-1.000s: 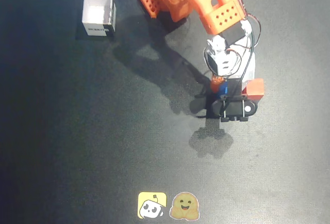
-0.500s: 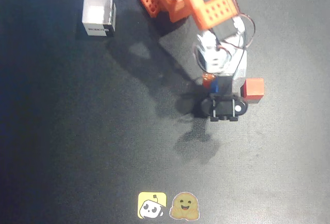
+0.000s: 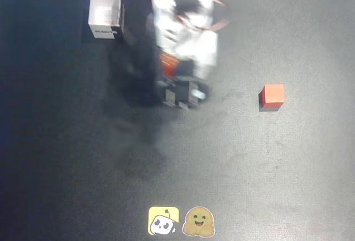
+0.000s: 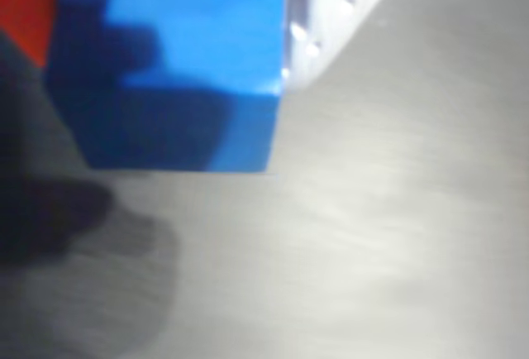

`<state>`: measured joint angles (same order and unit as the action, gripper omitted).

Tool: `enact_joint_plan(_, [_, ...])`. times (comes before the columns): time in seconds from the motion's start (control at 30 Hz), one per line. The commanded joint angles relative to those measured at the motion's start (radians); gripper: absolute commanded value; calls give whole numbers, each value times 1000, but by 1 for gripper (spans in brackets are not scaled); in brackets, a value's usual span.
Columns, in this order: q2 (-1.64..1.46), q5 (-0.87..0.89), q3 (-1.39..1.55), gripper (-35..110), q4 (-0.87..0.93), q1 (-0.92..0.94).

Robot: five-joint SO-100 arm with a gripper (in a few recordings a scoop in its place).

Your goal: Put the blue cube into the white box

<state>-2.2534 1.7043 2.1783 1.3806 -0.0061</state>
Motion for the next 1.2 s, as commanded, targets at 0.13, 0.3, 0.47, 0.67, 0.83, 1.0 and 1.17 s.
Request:
enact_joint_plan(0.13, [-245,-268,92,0,78,385])
enact_joint_plan(0.3, [-265,-431,110,0,98,611])
enact_joint_plan(0.47, [-299,-528,156,0,95,778])
enact_joint_plan(0.67, [-319,-630,206,0,71,946])
enact_joint_plan(0.83, [-334,-726,216,0,64,1083])
enact_joint_plan(1.0, [-433,-801,244,0,77,1189])
enact_joint_plan(1.17, [-445,-781,259,0,78,1215])
